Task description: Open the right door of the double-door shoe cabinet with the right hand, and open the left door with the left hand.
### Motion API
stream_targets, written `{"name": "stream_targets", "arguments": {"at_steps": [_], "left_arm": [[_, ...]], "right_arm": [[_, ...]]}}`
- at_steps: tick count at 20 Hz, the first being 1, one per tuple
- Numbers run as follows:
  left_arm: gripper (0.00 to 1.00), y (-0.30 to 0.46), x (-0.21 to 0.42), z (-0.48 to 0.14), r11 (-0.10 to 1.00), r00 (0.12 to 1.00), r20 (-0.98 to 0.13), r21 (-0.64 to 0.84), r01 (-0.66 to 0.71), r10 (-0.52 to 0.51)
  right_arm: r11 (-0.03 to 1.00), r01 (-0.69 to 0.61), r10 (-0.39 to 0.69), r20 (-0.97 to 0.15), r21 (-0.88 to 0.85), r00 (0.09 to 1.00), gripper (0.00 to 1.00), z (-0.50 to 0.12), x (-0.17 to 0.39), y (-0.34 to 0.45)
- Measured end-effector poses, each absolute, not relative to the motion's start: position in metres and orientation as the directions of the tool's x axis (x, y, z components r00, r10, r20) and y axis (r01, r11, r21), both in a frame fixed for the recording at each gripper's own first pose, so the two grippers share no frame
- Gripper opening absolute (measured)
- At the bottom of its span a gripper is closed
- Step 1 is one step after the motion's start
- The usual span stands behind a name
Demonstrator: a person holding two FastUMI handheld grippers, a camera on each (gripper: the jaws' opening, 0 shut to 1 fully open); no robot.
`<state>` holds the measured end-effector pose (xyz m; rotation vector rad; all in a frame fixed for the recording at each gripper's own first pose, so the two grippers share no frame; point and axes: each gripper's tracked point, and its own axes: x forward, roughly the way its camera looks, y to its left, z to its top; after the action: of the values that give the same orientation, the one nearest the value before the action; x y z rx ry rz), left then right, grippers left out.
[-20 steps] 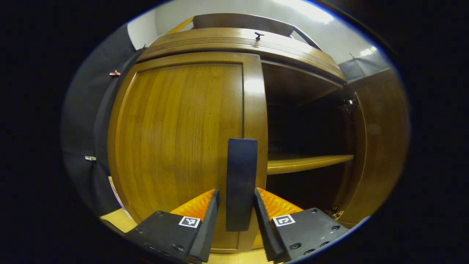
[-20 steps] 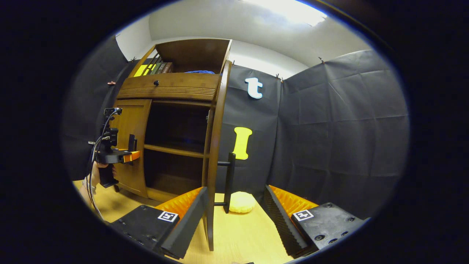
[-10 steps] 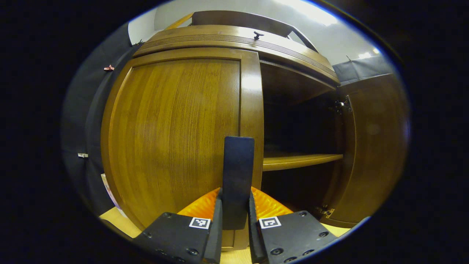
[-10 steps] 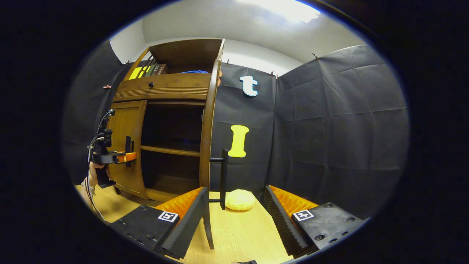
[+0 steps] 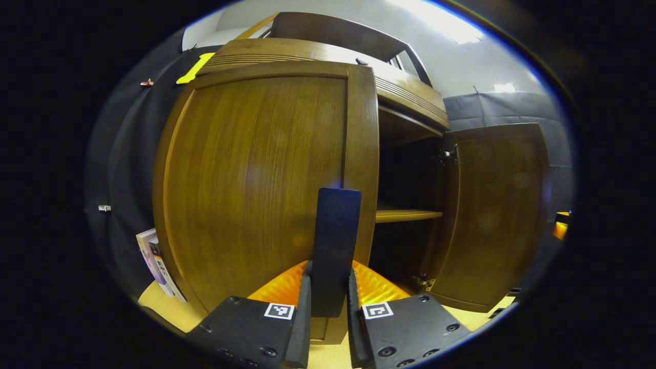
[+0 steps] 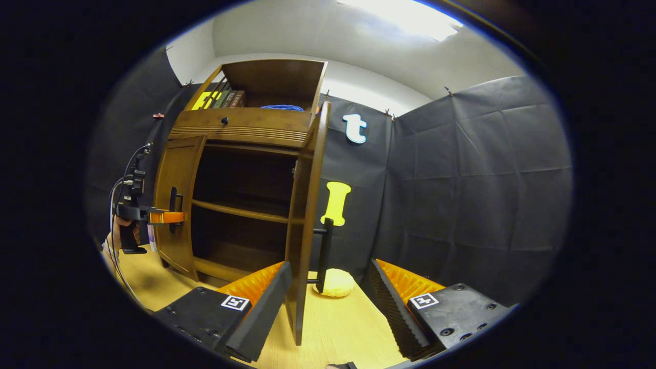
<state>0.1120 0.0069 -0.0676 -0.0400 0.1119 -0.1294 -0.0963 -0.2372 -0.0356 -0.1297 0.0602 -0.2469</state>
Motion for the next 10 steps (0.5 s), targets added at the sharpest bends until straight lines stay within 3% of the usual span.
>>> {"name": "stream_targets", "arguments": {"at_steps": [10], "left_arm": [[0.34,0.029,0.045,-0.06,0.986,0.982,-0.096,-0.061,0.158,-0.163]], "right_arm": [[0.974,0.175,-0.184,-0.056,-0.141,0.981,0.97,-0.036,-0.095,-0.216]]}}
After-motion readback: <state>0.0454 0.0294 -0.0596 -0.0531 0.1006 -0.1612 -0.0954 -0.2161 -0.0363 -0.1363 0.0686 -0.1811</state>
